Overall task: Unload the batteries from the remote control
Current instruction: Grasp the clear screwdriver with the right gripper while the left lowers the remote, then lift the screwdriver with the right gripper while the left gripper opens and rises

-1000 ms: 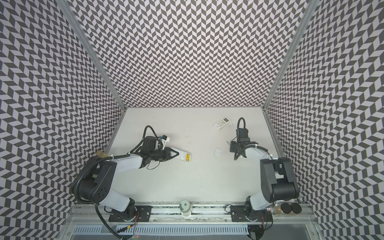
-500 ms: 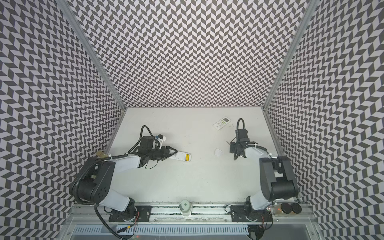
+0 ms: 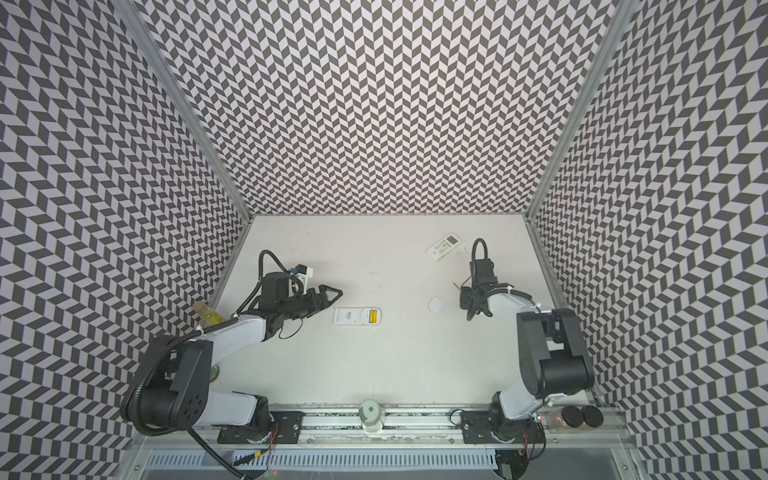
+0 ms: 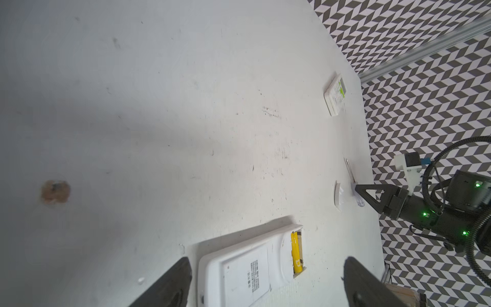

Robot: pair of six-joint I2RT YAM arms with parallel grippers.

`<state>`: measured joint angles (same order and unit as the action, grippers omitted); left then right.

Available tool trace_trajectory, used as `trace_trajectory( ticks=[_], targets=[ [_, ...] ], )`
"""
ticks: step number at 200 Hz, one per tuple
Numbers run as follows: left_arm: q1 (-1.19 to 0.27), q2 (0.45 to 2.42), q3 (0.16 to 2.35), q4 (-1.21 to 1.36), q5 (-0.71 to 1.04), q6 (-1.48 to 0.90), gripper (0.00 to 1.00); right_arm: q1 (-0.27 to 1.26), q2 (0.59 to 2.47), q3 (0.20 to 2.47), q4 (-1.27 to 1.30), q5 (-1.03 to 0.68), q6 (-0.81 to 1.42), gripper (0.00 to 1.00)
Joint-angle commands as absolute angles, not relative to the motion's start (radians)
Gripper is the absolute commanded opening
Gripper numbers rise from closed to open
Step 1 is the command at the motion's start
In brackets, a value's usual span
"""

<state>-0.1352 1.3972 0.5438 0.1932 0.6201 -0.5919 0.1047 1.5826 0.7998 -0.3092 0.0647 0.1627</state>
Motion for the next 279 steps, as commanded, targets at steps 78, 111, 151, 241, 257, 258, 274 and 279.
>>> trace_trajectory(
  ticks=[78, 111, 151, 241, 257, 258, 274, 279],
  targets=[
    [-0.006, 1.262, 0.623, 0.139, 0.617, -0.466, 0.93, 0.144, 1.605, 0.805, -0.290, 0.071, 0.152, 0.24],
    [0.019, 1.228, 0.647, 0.117, 0.628, -0.405, 0.96, 0.159, 1.608, 0.805, -0.287, 0.055, 0.149, 0.13],
    [0.051, 1.194, 0.685, 0.064, 0.592, -0.304, 1.00, 0.203, 1.583, 0.786, -0.254, 0.063, 0.150, 0.09],
    [0.052, 1.158, 0.772, -0.034, 0.644, -0.206, 0.98, 0.344, 1.330, 0.679, 0.029, -0.071, 0.060, 0.04],
    [0.051, 1.161, 0.783, -0.035, 0.686, -0.215, 0.95, 0.366, 1.261, 0.647, 0.088, -0.074, 0.038, 0.03],
    [0.052, 1.162, 0.784, -0.034, 0.689, -0.216, 0.95, 0.367, 1.256, 0.645, 0.091, -0.074, 0.037, 0.03],
    [0.050, 1.171, 0.798, -0.038, 0.730, -0.222, 0.94, 0.392, 1.181, 0.602, 0.163, -0.099, 0.000, 0.00],
    [0.049, 1.172, 0.804, -0.041, 0.746, -0.219, 0.94, 0.401, 1.157, 0.588, 0.190, -0.105, -0.007, 0.00]
  ],
)
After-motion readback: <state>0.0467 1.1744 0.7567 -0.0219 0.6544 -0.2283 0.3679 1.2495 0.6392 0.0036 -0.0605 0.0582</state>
